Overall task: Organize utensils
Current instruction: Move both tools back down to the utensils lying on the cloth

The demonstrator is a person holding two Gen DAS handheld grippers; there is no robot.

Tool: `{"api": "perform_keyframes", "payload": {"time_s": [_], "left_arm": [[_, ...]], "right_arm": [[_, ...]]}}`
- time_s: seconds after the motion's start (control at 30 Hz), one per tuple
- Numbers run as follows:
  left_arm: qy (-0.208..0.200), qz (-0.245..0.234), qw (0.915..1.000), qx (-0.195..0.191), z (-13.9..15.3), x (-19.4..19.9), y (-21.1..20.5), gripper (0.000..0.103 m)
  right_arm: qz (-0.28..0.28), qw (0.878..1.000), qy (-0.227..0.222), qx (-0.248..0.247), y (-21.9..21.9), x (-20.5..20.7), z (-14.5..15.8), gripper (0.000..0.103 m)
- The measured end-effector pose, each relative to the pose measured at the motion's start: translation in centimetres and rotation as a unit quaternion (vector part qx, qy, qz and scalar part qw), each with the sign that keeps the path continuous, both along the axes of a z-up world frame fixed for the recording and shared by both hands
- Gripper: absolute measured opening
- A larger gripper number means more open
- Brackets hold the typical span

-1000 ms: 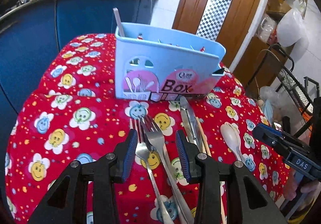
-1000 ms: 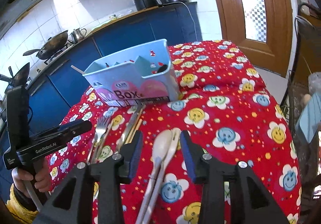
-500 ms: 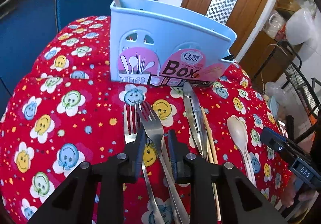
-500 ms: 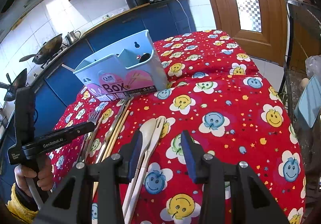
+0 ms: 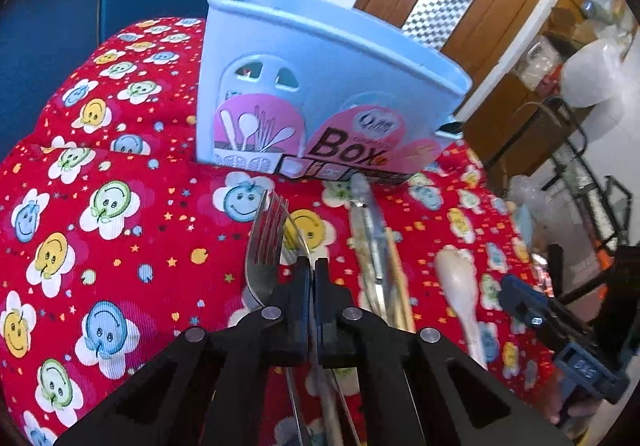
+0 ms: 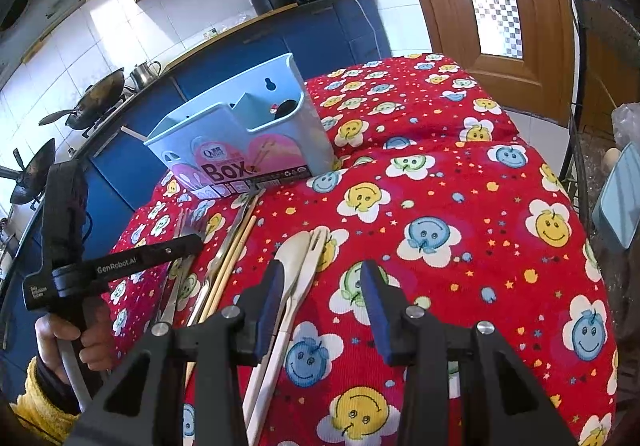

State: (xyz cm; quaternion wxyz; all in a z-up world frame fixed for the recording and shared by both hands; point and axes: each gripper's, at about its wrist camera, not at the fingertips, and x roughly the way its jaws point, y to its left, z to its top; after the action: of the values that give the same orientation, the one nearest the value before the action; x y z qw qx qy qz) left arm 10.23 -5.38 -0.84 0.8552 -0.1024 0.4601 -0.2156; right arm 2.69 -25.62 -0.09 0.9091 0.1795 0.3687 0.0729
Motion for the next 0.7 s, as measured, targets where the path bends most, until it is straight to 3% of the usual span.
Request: {"api": "perform_keyframes", "payload": {"time_s": [0.23, 0.43, 0.7], "left_arm": [[-0.013, -0.019, 0.9987, -0.045, 2.1, -1.3, 1.1, 0.001], [-0.022, -0.016, 0.9996, -0.006, 2.0, -1.8, 1.0, 0.001], [0.015, -0.008, 0.9998, 0.012, -0.1, -2.0, 2.3, 0.006]], "right_arm": [[0.007, 1.000, -0.007, -0.002, 0.8, -0.1, 0.5, 0.043], [0.015, 1.000, -0.009, -0.006, 1.5, -0.3, 0.8, 0.043], [0.026, 1.000, 0.001, -0.012, 2.4, -0.4, 0.8, 0.043]]}}
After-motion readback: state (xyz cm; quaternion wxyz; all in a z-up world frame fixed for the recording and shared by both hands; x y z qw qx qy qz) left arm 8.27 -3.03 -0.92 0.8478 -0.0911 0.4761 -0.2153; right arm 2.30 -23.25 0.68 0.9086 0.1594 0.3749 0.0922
